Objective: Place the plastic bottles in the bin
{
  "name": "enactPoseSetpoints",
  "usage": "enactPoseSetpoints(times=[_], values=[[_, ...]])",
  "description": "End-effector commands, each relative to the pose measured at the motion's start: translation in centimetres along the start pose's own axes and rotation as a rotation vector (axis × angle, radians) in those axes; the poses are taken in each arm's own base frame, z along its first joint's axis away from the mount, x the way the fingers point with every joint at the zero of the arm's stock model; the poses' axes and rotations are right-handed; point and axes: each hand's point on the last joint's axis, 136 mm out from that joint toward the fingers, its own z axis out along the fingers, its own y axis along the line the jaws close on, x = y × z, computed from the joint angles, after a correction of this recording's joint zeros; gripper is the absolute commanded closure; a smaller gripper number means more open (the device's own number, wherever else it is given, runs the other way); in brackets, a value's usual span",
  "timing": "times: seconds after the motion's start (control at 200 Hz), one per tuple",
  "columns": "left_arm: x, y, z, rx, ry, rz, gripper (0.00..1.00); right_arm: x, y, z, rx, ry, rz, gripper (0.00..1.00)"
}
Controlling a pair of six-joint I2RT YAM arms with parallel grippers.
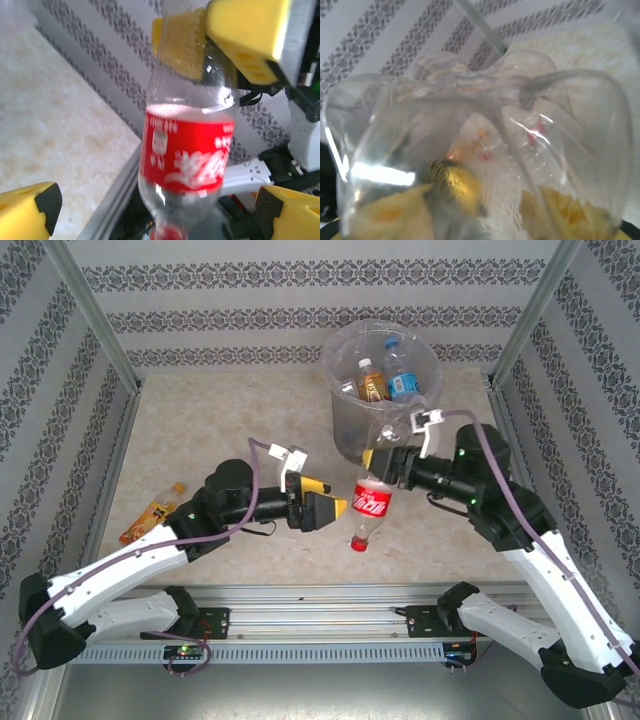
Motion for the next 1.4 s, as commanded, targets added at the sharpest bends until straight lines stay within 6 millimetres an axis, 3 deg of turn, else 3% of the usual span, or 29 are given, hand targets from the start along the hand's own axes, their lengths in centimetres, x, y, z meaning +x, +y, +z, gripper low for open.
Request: enactPoseSetpoints(times=[0.0, 0.13, 0.27, 0.51, 0.689, 1.024, 1.239, 1.394], values=[[-2.5, -0.7, -2.0, -0.080, -0.087, 0.110, 0.00, -3.6, -1.5, -2.1, 0.154, -0.087, -0.085, 0.54], [-2.9, -0.6, -3.4, -0.136, -0.102, 0.155, 0.00, -8.7, -1.8, -3.6, 0.273, -0.193, -0.165, 0.54], [-2.3, 0.8, -4.7, -0.219, -0.102, 0.164, 0.00, -13.3, -2.4, -3.3, 0.372, -0.264, -0.248, 0.54], [-1.5, 2.2, -6.4, -0.319, -0.077, 0.181, 0.00, -20.1, -3.7, -0.5, 0.459, -0.353, -0.327, 0.55], [-0.6, 2.8, -7.0, -0.340, -0.059, 0.172, 0.00, -23.7, -5.0, 2.4, 0.497, -0.380, -0.366, 0.55], [0.0, 3.6, -7.8, -0.384, -0.046, 0.176, 0.00, -26.4, -7.1, 7.7, 0.516, -0.347, -0.424, 0.55], [-0.1, 3.8, -8.2, -0.410, -0.042, 0.198, 0.00, -26.5, -9.4, 11.4, 0.524, -0.290, -0.443, 0.54], [0.0, 4.4, -8.6, -0.458, -0.014, 0.219, 0.00, -25.0, -11.2, 14.8, 0.487, -0.208, -0.429, 0.54]])
